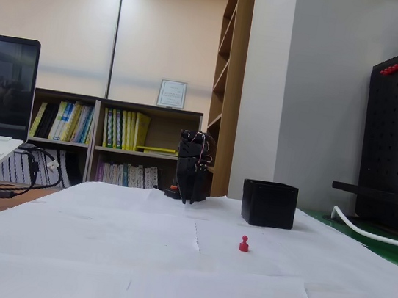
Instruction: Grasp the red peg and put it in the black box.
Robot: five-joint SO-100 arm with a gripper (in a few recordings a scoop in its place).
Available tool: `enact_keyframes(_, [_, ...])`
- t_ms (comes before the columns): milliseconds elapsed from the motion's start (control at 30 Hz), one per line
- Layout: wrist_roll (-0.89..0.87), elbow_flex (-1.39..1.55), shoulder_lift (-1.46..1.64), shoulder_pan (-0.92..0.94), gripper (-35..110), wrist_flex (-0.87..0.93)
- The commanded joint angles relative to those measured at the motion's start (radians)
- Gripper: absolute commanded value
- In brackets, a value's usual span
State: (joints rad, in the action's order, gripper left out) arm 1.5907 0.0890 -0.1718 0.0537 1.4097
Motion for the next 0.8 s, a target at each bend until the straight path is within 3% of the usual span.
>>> enact_keyframes(0, [-0.110,0.012,-0.038,0.005,0,0.081])
enact_keyframes(300, [-0.054,0.012,-0.038,0.006,0,0.089])
enact_keyframes(467, [-0.023,0.012,-0.038,0.002,12,0.091])
enact_keyframes(533, [-0.015,0.014,-0.035,-0.012,0,0.091])
enact_keyframes(767, [0.035,0.014,-0.035,-0.029,0,0.086])
